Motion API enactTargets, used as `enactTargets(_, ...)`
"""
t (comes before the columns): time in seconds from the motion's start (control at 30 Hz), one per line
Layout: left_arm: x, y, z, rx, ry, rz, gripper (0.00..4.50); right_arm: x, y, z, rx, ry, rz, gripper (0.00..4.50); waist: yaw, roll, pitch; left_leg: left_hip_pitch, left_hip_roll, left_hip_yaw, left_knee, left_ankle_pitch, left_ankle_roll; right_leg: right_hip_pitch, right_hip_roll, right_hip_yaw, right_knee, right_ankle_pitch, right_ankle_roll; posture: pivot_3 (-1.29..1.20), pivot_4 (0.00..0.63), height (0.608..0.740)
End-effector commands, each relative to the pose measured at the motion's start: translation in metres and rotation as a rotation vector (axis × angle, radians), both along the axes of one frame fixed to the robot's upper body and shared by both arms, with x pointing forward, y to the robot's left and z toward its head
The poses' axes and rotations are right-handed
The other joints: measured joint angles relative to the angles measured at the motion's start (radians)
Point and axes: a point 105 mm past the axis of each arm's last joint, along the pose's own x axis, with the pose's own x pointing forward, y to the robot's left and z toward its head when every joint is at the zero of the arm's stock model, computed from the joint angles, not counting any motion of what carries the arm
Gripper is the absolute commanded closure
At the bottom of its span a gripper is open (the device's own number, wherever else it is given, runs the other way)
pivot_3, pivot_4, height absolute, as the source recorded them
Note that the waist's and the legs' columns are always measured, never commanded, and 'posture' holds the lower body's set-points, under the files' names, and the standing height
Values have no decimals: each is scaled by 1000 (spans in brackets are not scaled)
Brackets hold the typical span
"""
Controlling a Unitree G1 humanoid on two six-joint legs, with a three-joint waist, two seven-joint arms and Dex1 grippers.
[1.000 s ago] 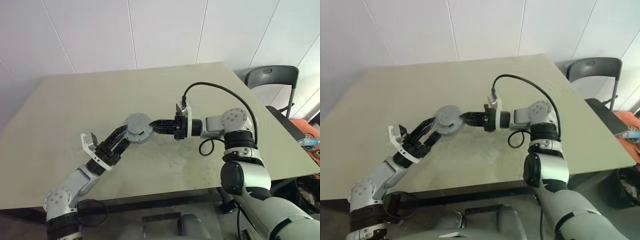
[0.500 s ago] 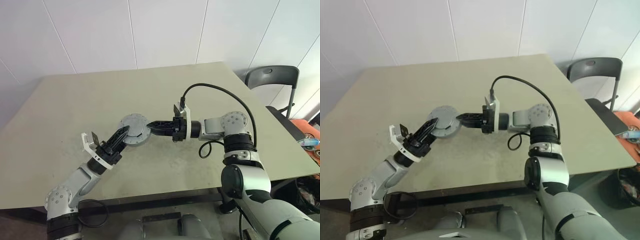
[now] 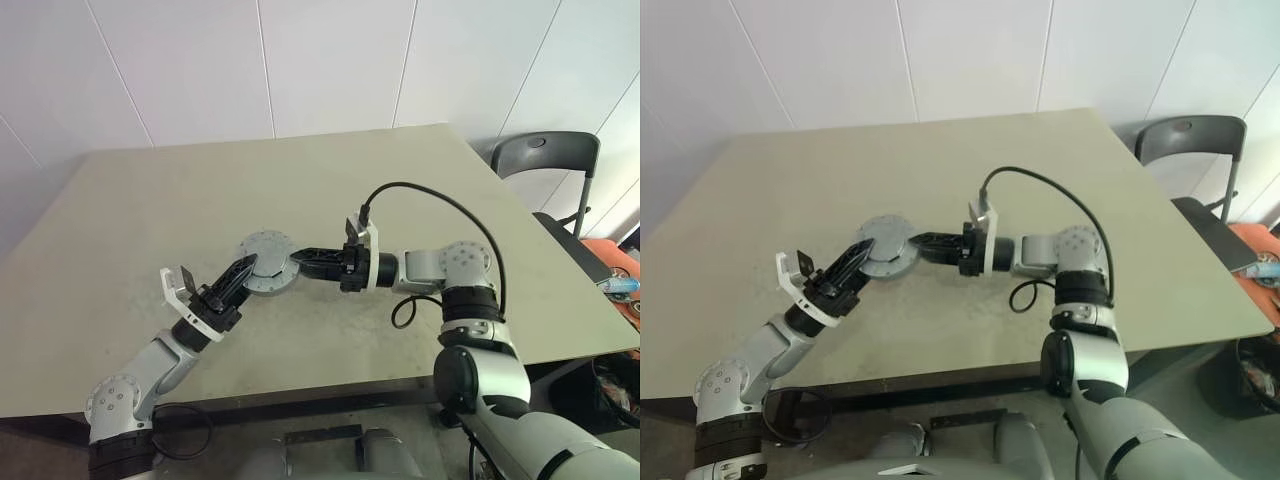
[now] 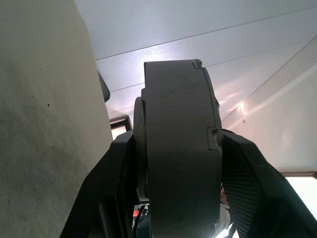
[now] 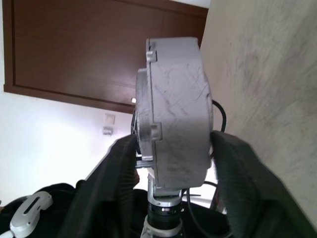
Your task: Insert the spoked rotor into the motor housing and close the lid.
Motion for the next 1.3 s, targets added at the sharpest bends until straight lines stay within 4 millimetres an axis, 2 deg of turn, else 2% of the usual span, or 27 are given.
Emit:
enactTargets(0.03,-6,-4,20,-18,-81,-37,2420,3,-4,16,41,-40,-3,1067,0,0,0,0,0,0,0,0,0,0,0,0,0,0,0,0,0,740)
enactTargets(0.13,-11,1,19,-10,-75,-31,2420,8,-13,10,-20,-28,-32,53,0,0,0,0,0,0,0,0,0,0,0,0,0,0,0,0,0,740)
enactTargets(0.23,-14,9,21,-18,-72,3,2420,11,-23,7,-103,-67,-50,0,0,0,0,0,0,0,-1,0,0,0,0,0,-1,0,0,0,0,740)
enactTargets(0.33,-11,27,21,-15,-59,112,2420,22,-37,9,-183,-142,-110,0,-1,0,0,0,0,0,-1,0,0,0,0,0,-2,0,0,0,0,740)
enactTargets(0.43,-6,46,23,-17,-46,238,2420,27,-44,11,-283,-331,-126,0,0,0,0,0,0,1,-1,0,0,0,0,0,-3,0,0,0,0,740)
enactTargets(0.53,3,63,16,11,12,360,2420,38,-48,21,-355,-703,-149,0,0,0,0,0,0,1,-1,0,-1,0,0,0,-4,0,0,0,0,740)
enactTargets(0.57,5,67,17,5,18,391,2420,41,-48,29,-348,-843,-169,0,-1,0,0,0,0,1,-1,-1,-1,1,0,0,-5,0,1,0,0,740)
enactTargets(0.63,8,77,14,5,44,461,2420,40,-46,42,-272,-996,-175,0,-1,-1,0,0,0,2,-1,-2,-3,1,0,0,-6,0,2,0,0,740)
enactTargets(0.7,11,87,8,-31,76,514,2420,36,-44,39,-302,-1127,-103,0,0,-1,0,0,0,2,0,-2,-4,2,-1,0,-6,0,3,0,0,740)
enactTargets(0.87,26,114,-27,-74,223,676,2420,29,-35,33,-292,-1171,-14,0,9,-2,0,0,0,2,1,-3,-4,2,0,1,-5,1,2,0,0,740)
enactTargets(0.97,33,130,-39,-120,274,768,2420,23,-35,30,-306,-1220,29,0,18,-4,0,0,0,2,2,-3,-4,2,0,1,-5,1,2,0,0,740)
enactTargets(1.07,39,132,-48,-112,304,783,2420,13,-36,28,-246,-1260,68,0,27,-5,0,0,0,2,2,-3,-5,3,0,1,-6,1,2,0,0,740)
enactTargets(1.13,43,132,-54,-118,339,790,2420,12,-41,16,-320,-1303,126,0,31,-5,0,0,0,2,2,-3,-5,3,-1,1,-6,1,3,0,0,740)
enactTargets(1.3,44,126,-54,-112,391,791,2420,19,-46,1,-429,-1359,157,0,28,-5,0,2,0,2,2,-3,-5,4,0,1,-5,1,3,0,0,740)
